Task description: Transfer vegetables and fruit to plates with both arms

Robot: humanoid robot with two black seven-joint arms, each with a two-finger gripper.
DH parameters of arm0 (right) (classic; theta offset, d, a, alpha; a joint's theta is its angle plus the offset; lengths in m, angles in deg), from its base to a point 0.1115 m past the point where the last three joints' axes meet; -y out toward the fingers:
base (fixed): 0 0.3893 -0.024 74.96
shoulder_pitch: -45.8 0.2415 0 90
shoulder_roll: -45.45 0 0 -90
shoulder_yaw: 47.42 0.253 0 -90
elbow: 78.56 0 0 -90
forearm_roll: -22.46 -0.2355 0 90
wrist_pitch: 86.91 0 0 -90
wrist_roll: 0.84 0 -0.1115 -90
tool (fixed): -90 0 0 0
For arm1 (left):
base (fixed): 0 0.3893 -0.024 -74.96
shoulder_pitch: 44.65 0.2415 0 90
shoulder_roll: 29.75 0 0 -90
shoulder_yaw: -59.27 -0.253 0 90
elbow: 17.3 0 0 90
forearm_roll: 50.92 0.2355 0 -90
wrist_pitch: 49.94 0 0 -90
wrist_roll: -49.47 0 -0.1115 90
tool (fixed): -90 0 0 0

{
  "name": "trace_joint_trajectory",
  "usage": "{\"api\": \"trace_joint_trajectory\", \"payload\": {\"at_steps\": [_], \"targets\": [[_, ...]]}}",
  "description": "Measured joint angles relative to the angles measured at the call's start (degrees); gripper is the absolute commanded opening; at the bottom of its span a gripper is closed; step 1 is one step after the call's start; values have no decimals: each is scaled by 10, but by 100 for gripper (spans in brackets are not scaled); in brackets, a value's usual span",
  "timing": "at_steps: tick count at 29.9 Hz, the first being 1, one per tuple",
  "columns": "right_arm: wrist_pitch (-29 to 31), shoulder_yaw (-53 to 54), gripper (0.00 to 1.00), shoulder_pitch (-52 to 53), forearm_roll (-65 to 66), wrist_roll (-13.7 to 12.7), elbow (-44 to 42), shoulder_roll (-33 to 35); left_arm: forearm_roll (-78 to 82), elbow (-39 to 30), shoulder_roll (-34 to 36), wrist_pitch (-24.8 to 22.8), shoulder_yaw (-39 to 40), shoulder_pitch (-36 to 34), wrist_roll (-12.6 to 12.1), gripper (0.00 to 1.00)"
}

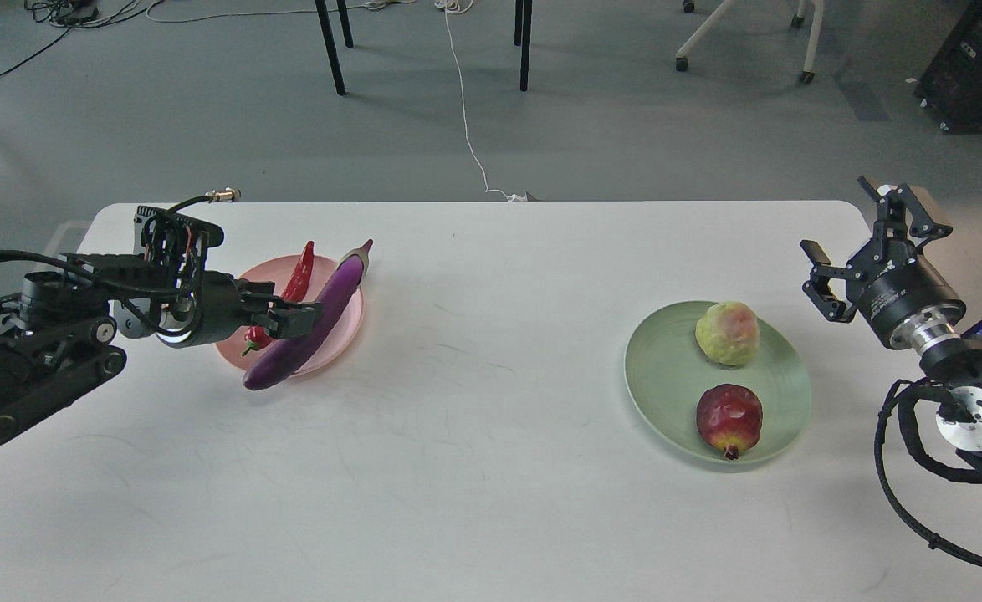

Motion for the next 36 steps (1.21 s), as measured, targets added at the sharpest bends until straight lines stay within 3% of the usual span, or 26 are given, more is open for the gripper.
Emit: {"api": "trace_joint_trajectory", "payload": {"at_steps": [5,12,16,20,23,26,30,36], "targets": [[0,4,98,5,0,0,-2,1,-79,-11,-7,23,62,-1,1,99],[0,6,98,9,0,0,-3,-1,-248,-14,-23,69,78,19,1,99],[0,12,98,10,0,0,-3,-1,-346,-14,-43,95,104,41,26,99],[0,14,98,12,0,0,0,-1,-500,-24,-85,113,181,98,70,99],[0,13,98,13,1,0,1,0,-573,-34,-126,114,261,162,83,99],[15,10,99,14,10,0,11,0,-594,-40,-173,113,334,229,85,99],[80,7,99,7,53,0,21,0,-598,-43,-228,108,402,309,79,99],[133,3,99,-14,90,0,21,10,-598,-46,-270,99,453,369,69,99]]}}
